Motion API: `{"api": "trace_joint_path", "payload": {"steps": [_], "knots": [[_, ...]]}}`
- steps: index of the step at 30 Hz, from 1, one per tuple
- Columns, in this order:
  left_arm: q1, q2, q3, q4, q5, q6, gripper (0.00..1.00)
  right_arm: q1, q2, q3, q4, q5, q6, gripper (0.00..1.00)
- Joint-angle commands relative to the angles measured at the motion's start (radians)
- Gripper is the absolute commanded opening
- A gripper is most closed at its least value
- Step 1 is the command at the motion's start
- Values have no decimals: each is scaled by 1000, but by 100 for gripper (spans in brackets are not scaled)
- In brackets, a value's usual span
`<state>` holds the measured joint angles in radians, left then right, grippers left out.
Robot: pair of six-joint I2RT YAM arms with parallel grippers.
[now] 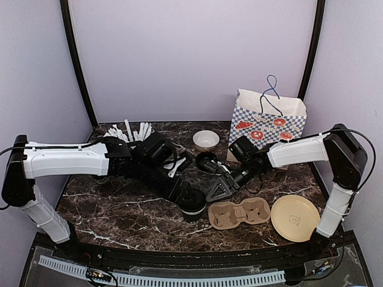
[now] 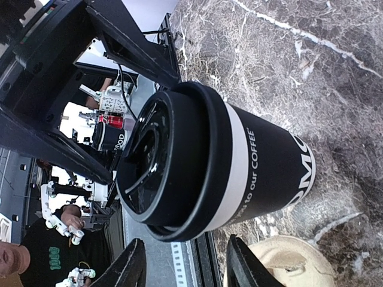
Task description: Pack the takeout coffee
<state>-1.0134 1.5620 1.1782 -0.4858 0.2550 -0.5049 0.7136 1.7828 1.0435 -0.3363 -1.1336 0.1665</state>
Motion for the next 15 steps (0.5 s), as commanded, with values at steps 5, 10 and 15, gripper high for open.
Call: {"api": "trace_joint_path", "payload": {"steps": [5, 10, 15], "knots": [[-1, 22, 39, -25, -5, 26, 74, 17, 26, 37, 28, -31, 30, 47], [-1, 29, 32, -28, -27, 30, 70, 17, 52, 59, -13, 42, 20, 44], [-1, 45, 24, -36, -38, 35, 65, 17, 79, 65, -26, 75, 21, 37]]}}
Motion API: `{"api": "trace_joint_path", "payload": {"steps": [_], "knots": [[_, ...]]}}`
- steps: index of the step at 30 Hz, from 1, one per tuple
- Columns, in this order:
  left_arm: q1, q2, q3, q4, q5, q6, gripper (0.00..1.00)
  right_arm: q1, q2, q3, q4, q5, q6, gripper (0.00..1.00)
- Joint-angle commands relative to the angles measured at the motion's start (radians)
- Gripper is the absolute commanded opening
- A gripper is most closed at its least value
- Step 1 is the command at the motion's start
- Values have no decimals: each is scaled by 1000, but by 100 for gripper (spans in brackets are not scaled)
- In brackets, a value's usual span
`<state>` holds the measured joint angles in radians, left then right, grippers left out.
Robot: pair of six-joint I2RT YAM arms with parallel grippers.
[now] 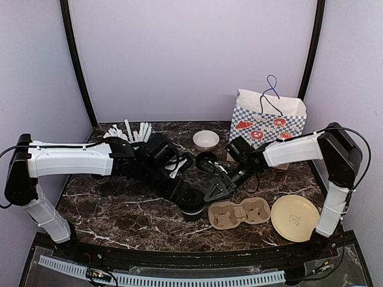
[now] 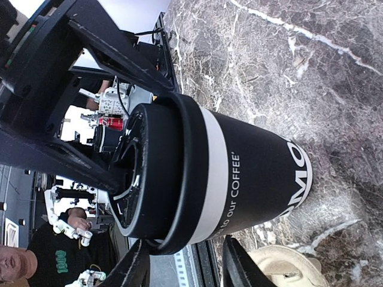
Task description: Pack the takeout coffee
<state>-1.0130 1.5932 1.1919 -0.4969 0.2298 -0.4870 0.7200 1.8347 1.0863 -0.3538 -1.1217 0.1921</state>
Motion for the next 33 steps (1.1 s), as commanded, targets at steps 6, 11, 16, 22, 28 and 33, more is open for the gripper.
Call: {"api": "trace_joint_path", "payload": {"steps": [6, 11, 16, 22, 28, 33], "knots": [[-1, 28, -28, -17, -21, 19, 59, 10, 73, 51, -75, 206, -25, 30], [-1, 35, -73, -15, -17, 18, 55, 28, 116, 90, -165, 510, -60, 23], [-1, 10, -95, -7, -25, 14, 56, 36, 134, 137, -191, 463, -87, 19], [-3, -69, -55, 4, -63, -7, 63, 35, 84, 242, -248, 255, -172, 28], [-2, -146, -50, 37, -102, -18, 68, 32, 65, 288, -301, 200, -214, 39], [-1, -166, -25, 9, -137, -16, 73, 14, 56, 321, -334, 203, -233, 47]]}}
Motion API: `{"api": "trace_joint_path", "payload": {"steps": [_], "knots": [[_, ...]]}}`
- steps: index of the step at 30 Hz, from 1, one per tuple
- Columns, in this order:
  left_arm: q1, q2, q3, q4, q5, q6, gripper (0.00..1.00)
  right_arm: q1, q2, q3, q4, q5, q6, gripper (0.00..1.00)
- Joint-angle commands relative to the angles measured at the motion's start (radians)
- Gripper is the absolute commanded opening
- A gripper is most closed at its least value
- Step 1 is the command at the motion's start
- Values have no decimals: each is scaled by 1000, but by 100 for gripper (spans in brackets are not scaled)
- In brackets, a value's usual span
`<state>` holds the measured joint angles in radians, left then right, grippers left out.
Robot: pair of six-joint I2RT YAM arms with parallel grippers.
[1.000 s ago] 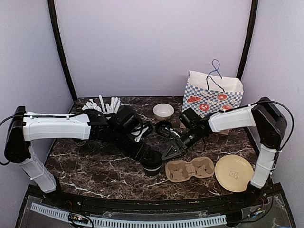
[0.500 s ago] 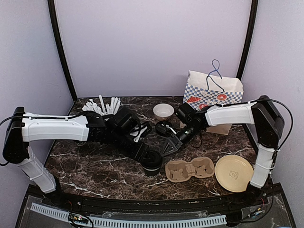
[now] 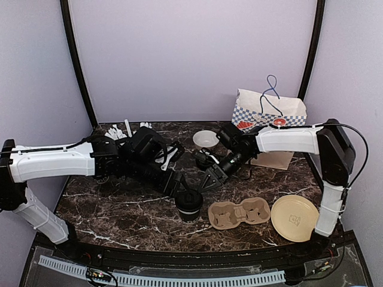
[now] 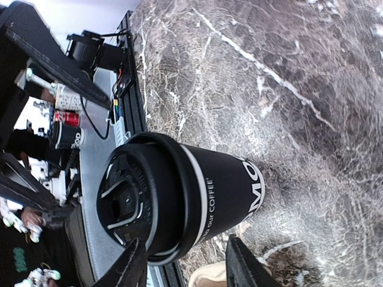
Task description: Pack the takeout coffee
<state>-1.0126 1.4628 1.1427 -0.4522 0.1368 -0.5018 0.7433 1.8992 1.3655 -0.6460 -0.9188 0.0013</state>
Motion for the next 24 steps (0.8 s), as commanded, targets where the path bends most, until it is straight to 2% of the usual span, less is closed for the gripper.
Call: {"api": "trace_joint_path", "payload": {"steps": [1, 7, 12, 14, 17, 24], "knots": [[-1, -38, 30, -47, -54, 0, 73, -14, -18, 41, -43, 2, -44, 48], [21, -34, 14, -61, -70, 18, 75, -17, -155, -116, 60, 36, -33, 63], [39, -39, -47, 26, -2, 30, 75, 37, -232, -237, 142, 92, -32, 74], [40, -56, -81, 78, 37, 42, 76, 54, -233, -244, 146, 96, -37, 76], [40, -92, -123, 142, 44, 67, 79, 74, -200, -216, 140, 107, -43, 73], [41, -62, -151, 166, 102, 89, 82, 80, -75, -93, 72, 74, -62, 52]]}}
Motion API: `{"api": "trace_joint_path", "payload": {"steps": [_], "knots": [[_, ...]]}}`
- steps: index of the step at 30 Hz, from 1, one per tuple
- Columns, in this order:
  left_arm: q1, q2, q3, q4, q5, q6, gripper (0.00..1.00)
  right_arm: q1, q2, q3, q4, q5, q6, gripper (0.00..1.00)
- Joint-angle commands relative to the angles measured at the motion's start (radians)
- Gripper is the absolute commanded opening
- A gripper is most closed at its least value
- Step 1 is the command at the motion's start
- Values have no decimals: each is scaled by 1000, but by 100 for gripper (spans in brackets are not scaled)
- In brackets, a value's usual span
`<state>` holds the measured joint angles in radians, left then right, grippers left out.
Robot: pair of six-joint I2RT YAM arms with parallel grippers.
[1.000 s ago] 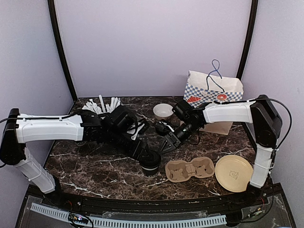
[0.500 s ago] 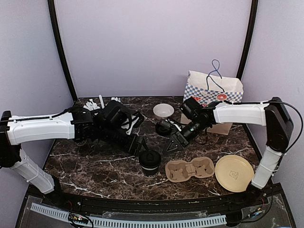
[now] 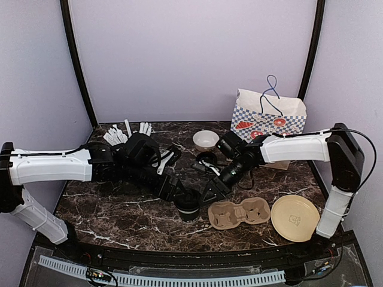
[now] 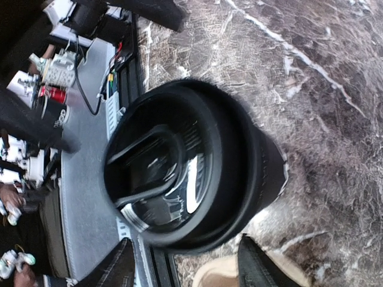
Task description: Pack the takeout coffee
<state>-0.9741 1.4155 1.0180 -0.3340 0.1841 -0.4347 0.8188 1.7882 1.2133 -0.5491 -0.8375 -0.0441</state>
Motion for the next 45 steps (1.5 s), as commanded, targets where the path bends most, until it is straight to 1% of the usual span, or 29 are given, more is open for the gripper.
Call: {"api": "trace_joint_path", "payload": {"steps": [1, 3, 6, 11, 16, 19, 21, 22, 24, 28, 30, 31, 34, 37, 41, 45], "knots": [[2, -16, -39, 55, 60, 12, 81, 2, 45, 75, -32, 3, -19, 50], [2, -35, -62, 80, 69, -4, 80, -5, 66, 104, -40, 29, -15, 47], [2, -54, -83, 85, 64, -22, 79, -21, 107, 148, -65, 64, -8, 46], [2, -80, -101, 82, 64, -46, 77, -70, 169, 214, -89, 64, 9, 45], [2, -103, -82, 59, 36, -47, 76, -96, 178, 240, -87, 51, 18, 46], [2, -119, -67, 46, -14, -44, 77, -96, 160, 238, -96, 23, 8, 50], [2, -120, -52, 35, -59, -51, 78, -96, 134, 222, -98, 11, 4, 54], [7, -116, -42, 17, -93, -68, 78, -96, 117, 204, -92, 1, 2, 55], [25, -104, -37, 12, -116, -88, 78, -88, 75, 148, -66, -28, 9, 60], [71, -71, -54, 97, -77, -107, 71, -44, 27, 62, 1, -71, 34, 70], [85, -54, -54, 139, -46, -104, 68, -15, 16, 42, 23, -32, 42, 75], [89, -47, -45, 152, -40, -96, 67, -6, 13, 40, 31, -24, 43, 76], [95, -11, -29, 166, -13, -76, 65, 0, 36, 60, 28, -37, 62, 76], [101, 25, -23, 171, 9, -69, 61, 0, 69, 97, 10, -45, 67, 74], [100, 39, -30, 165, 3, -65, 57, 0, 97, 113, 15, -70, 93, 73], [100, 45, -43, 148, 1, -65, 53, 1, 130, 127, 33, -97, 129, 68]]}}
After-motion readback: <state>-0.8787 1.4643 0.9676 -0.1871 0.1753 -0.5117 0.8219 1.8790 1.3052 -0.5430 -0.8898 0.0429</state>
